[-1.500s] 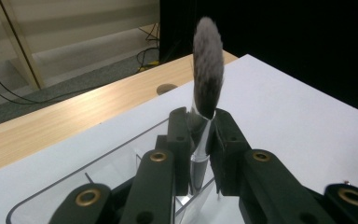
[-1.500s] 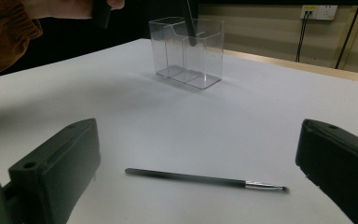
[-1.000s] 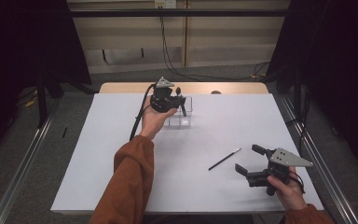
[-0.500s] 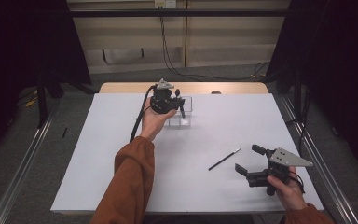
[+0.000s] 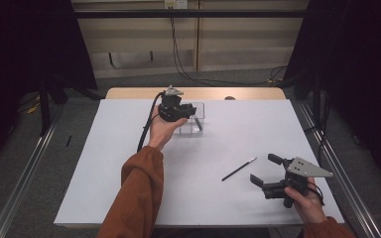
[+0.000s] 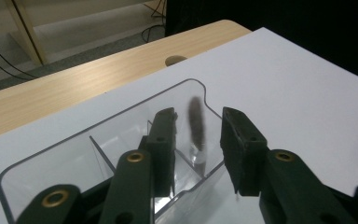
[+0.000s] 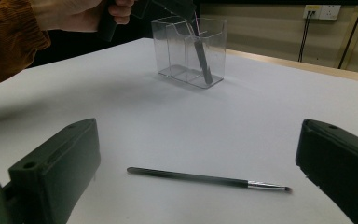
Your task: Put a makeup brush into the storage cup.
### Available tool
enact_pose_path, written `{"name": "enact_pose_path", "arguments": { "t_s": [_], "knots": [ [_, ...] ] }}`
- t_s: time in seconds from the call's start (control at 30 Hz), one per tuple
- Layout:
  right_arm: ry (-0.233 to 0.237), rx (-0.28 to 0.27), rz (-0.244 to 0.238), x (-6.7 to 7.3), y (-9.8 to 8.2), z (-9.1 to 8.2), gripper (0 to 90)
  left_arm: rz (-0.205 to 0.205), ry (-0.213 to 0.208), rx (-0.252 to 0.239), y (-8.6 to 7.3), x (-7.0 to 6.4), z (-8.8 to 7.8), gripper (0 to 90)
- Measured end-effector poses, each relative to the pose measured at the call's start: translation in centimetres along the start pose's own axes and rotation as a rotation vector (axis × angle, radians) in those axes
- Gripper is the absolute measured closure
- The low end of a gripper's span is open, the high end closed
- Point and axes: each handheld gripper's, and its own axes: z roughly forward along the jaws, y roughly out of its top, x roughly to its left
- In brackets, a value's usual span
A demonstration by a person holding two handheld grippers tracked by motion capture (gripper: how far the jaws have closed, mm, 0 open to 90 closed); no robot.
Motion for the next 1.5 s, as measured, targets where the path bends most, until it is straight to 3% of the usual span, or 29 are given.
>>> {"name": "enact_pose_path", "arguments": {
  "t_s": [0.1,0.5,0.67,0.7,0.97,1.17,1.23,1.37,1.5],
  "knots": [
    [-0.002,0.000,0.001,0.0,0.0,0.0,0.0,0.005,0.017,-0.012,0.1,-0.1,-0.2,50.0],
    [-0.010,-0.006,0.002,-0.1,0.0,0.0,0.0,-0.008,0.032,-0.032,-0.4,-0.1,-1.0,21.1],
    [-0.012,-0.008,0.001,0.0,0.0,0.0,0.0,-0.036,0.033,-0.045,-0.3,0.0,-1.9,6.4],
    [-0.012,-0.005,0.001,-0.1,0.0,0.0,0.0,-0.023,0.036,-0.050,-0.2,0.0,-2.2,4.4],
    [-0.014,-0.007,0.003,-0.1,0.0,0.0,0.0,0.037,0.042,-0.104,-0.6,0.1,-4.6,2.5],
    [-0.015,-0.005,0.002,-0.1,0.0,0.0,0.0,0.027,0.063,-0.115,-1.7,0.2,-5.6,2.2],
    [-0.015,-0.005,0.001,-0.1,0.0,0.0,0.0,0.001,0.041,-0.113,-2.1,0.4,-5.7,2.3],
    [-0.016,-0.007,0.004,-0.1,0.0,0.0,0.0,-0.014,0.084,-0.122,-2.7,0.8,-6.3,2.7],
    [-0.017,-0.010,0.004,-0.1,0.0,0.0,0.0,-0.002,0.108,-0.168,-3.2,1.0,-7.1,4.4]
  ]
}}
